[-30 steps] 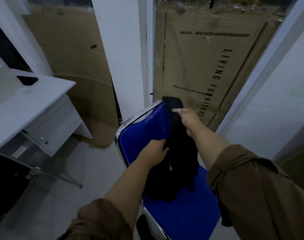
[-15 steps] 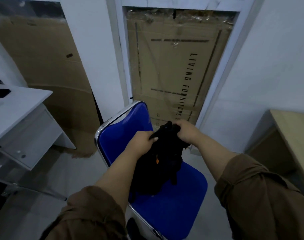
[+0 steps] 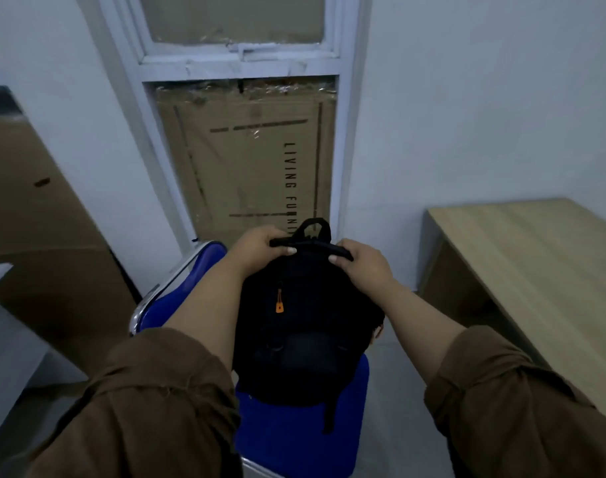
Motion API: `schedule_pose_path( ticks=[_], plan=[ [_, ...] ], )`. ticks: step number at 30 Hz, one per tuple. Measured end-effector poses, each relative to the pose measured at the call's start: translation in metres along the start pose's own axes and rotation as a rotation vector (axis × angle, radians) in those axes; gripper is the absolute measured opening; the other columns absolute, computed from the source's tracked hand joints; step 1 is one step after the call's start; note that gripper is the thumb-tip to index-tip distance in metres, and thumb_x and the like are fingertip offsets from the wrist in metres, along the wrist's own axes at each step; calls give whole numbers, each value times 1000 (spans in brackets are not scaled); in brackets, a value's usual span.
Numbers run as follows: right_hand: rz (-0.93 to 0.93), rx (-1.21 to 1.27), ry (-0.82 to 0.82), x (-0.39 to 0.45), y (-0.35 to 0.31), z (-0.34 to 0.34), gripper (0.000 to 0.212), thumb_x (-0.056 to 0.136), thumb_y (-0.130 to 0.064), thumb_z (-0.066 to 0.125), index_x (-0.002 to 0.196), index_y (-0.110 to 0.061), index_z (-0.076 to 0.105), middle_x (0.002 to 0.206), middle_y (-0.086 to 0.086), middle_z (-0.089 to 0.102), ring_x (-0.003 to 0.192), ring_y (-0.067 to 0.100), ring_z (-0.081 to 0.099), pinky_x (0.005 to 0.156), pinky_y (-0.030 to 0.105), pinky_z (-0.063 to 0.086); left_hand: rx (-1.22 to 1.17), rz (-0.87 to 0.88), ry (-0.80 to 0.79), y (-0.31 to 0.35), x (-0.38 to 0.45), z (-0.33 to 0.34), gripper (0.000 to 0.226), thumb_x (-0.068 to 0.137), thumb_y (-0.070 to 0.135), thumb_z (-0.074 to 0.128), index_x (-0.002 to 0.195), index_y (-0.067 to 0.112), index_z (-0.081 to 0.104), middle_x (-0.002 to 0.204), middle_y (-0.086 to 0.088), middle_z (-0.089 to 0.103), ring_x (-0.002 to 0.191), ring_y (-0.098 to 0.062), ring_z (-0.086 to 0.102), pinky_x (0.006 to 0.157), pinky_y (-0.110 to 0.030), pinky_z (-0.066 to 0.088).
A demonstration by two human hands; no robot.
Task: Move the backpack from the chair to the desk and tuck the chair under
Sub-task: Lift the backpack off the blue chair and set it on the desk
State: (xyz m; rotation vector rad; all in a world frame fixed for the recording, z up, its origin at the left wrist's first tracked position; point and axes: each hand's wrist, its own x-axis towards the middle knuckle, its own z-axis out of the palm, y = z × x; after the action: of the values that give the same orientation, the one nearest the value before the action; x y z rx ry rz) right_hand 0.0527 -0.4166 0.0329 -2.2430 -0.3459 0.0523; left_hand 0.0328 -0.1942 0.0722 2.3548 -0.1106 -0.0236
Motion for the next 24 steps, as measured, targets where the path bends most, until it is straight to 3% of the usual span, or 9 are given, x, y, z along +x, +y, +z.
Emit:
schedule_pose_path(
  ticks=[2, 4, 9, 14, 18, 22, 24],
  plan=[
    [7, -28, 93, -13, -4, -15, 5, 90, -33, 55, 85, -35, 55, 76, -15, 57, 69, 2, 51, 51, 12, 31, -30, 29, -33, 13, 8, -1, 2, 83, 22, 73, 83, 22, 71, 85, 0, 67, 83, -18, 62, 68, -25, 46],
    [29, -66, 160, -25, -7, -29, 7, 90, -33, 54, 83, -32, 55, 76, -9, 60, 72, 12, 54, 53, 20, 33, -115, 43, -55, 25, 15, 2, 9, 78, 18, 77, 85, 15, 73, 85, -5, 71, 81, -19, 66, 73, -30, 50],
    [132, -146, 320, -64, 0, -71, 13, 90, -33, 54, 87, -22, 58, 79, 1, 65, 76, 22, 59, 60, 31, 40, -201, 162, -47, 64, 35, 35, 22, 69, 25, 84, 86, 19, 71, 80, 9, 69, 73, -1, 63, 57, -9, 45],
    [230, -169, 568, -123, 15, -134, 15, 89, -33, 55, 93, -21, 62, 83, 0, 66, 77, 19, 56, 56, 28, 35, -235, 250, -27, 121, 47, 96, 38, 71, 49, 77, 98, 28, 61, 95, 12, 62, 84, -5, 58, 63, -15, 40],
    [298, -177, 758, -181, 24, -195, 7, 87, -35, 56, 88, -30, 61, 80, -5, 64, 77, 17, 57, 56, 25, 36, -455, 272, -92, 173, 37, 156, 55, 68, 52, 78, 110, 34, 48, 108, 12, 58, 100, -11, 57, 73, -20, 45],
    [351, -228, 906, -244, 33, -260, 7, 87, -34, 56, 90, -30, 61, 80, -6, 62, 79, 18, 56, 62, 29, 34, -659, 273, -249, 232, 23, 221, 65, 70, 46, 80, 122, 18, 53, 117, 2, 65, 110, -21, 62, 91, -37, 53],
    [397, -267, 960, -280, 39, -292, 10, 87, -34, 56, 93, -29, 62, 83, -6, 63, 81, 18, 56, 66, 29, 35, -727, 292, -327, 268, 13, 253, 59, 72, 39, 80, 122, 14, 59, 115, -3, 69, 109, -25, 66, 88, -37, 56]
  ],
)
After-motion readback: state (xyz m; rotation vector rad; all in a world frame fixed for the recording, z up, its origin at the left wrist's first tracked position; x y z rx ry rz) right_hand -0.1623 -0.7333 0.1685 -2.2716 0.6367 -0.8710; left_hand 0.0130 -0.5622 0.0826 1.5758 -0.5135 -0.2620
